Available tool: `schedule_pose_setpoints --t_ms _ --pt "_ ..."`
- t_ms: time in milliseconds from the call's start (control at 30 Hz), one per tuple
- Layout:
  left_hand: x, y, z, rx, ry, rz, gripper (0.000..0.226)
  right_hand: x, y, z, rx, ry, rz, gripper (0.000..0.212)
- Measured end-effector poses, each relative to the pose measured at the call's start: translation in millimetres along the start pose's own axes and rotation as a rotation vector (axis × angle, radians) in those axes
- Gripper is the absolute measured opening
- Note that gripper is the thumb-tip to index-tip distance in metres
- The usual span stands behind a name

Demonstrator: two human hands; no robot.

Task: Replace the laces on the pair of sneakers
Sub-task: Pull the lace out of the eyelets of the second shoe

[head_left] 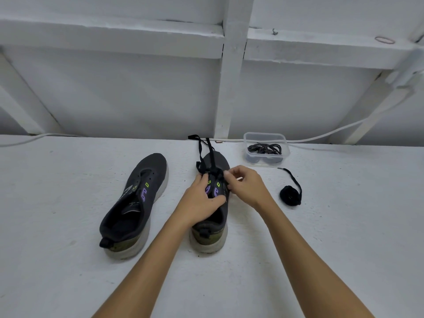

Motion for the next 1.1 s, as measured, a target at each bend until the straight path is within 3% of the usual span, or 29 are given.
schedule_pose_setpoints --t_ms 100,200,267,400,600,700,833,1000,1100 --pt "-0.3 -0.1 -0.2 -0.017 0.005 -0.003 0.055 2.2 -0.1 -0.3 0.038 0.009 0.085 0.008" --pt "0.0 -0.5 0.3 -0.006 0.012 -0.003 0.047 3.2 0.4 -3.0 -0.041 -0.04 0.123 0.028" --pt "0.3 -0.2 0.0 -0.004 0.011 -0.003 0.046 4.0 0.2 -3.7 -0.025 -0.009 0.125 0.029" --pt "1.9 0.6 -1.6 -0.003 0.006 -0.004 0.046 3.4 -3.4 0.4 0.074 0.087 0.062 0.007" --pt "3.0 0.4 -1.8 0.02 0.013 -0.003 0.045 1.2 4.0 9.8 -0.142 -0.005 -0.115 0.01" --pt "3.6 0.9 -3.0 0.023 0.009 -0.005 0.045 3.2 -0.8 1.2 -0.163 -0.079 -0.083 0.008" --pt "4.3 1.6 -5.0 0.02 0.006 -0.013 0.048 3.4 -2.0 -2.4 -0.057 -0.08 0.042 0.024" --pt "5.0 2.3 -4.5 0.029 0.007 -0.002 0.046 1.3 -4.3 6.0 0.116 0.056 0.022 0.013" --pt "4.4 1.2 -3.1 0.032 0.016 0.001 0.051 1.2 5.8 5.4 -0.131 -0.007 -0.096 0.008"
Point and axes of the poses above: each hand's wrist, its own x-axis away from the middle knuckle, its own y-axis out of the back of the hand, z = x × y, the point moved 4 cm from there along -x, towards the middle knuckle, and after that the axes turned 2 degrees about -x, right-handed, at the moved point
